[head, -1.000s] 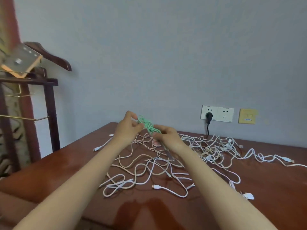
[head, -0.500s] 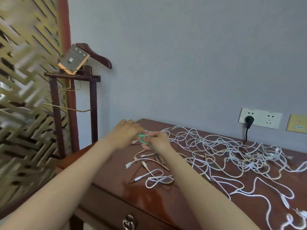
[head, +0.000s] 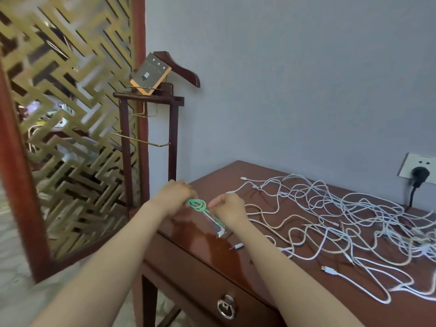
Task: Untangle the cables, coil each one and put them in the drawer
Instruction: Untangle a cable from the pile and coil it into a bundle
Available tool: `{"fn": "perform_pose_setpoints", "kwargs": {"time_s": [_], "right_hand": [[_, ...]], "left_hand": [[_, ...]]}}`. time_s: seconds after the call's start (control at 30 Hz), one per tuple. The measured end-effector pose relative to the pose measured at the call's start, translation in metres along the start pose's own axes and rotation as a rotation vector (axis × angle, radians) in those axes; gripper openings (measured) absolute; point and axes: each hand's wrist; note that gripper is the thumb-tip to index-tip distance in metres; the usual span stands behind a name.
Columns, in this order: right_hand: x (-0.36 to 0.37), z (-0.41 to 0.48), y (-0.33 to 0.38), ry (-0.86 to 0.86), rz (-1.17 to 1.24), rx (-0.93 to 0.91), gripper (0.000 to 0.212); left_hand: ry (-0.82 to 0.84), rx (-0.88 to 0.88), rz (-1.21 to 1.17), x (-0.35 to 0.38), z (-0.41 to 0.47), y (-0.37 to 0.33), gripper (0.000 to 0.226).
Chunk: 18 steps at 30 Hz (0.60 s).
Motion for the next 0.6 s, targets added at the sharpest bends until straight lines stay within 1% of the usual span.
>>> {"fn": "perform_pose_setpoints", "kwargs": {"time_s": [0.1, 0.23, 0.37, 0.47, 0.53, 0.6], "right_hand": [[0.014, 0.0, -0.006, 0.049, -0.11, -0.023, 0.024], [0.017, 0.002, -0.011, 0.056, -0.206, -0.057, 0.027], [-0.006, 0.006, -0.012, 0.04, -0.223, -0.068, 0.028], [-0.03, 0.005, -0.016, 0.01, -0.205, -0.068, 0.025], [-0.046, 0.002, -0.021, 0.008, -0.237, -0.059, 0.024], [-0.06, -0.004, -0.025, 0.01, -0.281, -0.044, 0.023]], "left_hand": [[0.058, -0.015, 0.007, 0.018, -0.003, 0.001, 0.041], [0.067, -0.062, -0.112, 0.025, -0.003, 0.003, 0.045], [0.146, -0.053, -0.098, 0.013, 0.0, 0.002, 0.054], [0.139, -0.042, -0.143, -0.004, 0.005, -0.008, 0.053], [0.124, -0.007, -0.192, -0.017, 0.009, -0.02, 0.051], [0.131, 0.026, -0.318, -0.031, 0.013, -0.033, 0.047]]}}
Point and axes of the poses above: each hand's wrist, its own z-axis towards the middle knuckle, its own x-axis out of the palm, y = z × x, and after that the axes turned 11 degrees about y, right-handed
